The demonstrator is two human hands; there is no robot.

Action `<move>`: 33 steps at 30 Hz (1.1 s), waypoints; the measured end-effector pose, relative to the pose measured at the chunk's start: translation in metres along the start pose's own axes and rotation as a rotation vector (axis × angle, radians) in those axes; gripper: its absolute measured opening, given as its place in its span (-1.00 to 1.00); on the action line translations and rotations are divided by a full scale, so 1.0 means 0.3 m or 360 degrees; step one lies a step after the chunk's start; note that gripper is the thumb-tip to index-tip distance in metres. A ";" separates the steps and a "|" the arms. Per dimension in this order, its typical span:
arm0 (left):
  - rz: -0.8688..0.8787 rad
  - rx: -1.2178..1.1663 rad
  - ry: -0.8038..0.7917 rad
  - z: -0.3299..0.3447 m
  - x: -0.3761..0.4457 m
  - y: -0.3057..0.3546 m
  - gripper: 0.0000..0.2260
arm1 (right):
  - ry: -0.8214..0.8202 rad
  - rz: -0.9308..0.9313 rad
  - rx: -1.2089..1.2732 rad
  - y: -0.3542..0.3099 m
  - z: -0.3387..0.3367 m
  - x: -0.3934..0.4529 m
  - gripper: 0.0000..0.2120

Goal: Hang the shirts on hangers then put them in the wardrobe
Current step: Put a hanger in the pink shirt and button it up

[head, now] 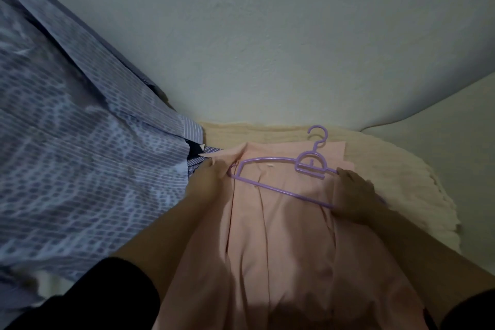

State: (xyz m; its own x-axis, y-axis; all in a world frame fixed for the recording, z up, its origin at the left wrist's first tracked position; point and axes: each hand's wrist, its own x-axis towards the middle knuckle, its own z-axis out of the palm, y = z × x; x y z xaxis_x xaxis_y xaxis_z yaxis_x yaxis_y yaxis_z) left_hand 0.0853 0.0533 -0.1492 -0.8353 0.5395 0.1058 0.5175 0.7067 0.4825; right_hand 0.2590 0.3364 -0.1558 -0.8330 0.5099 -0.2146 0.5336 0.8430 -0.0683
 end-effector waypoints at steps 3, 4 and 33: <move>0.0245 0.0105 0.0105 -0.008 -0.005 0.016 -0.73 | 0.0026 -0.0031 -0.0001 -0.013 -0.005 -0.010 0.02; 0.0247 0.0098 0.0109 -0.021 -0.007 0.039 -0.75 | 0.0068 -0.0068 -0.0017 -0.020 -0.002 -0.008 0.02; -0.0553 -0.0935 -0.0262 0.107 -0.069 0.054 -0.27 | -0.0036 -0.0345 0.0107 -0.242 0.058 0.102 -0.02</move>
State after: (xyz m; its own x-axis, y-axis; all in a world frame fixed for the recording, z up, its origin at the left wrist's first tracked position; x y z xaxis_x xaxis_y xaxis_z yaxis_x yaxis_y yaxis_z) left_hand 0.1170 0.0684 -0.1715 -0.8712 0.4224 -0.2503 0.0009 0.5112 0.8595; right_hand 0.1974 0.2879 -0.1743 -0.9263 0.3132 -0.2095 0.3513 0.9189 -0.1796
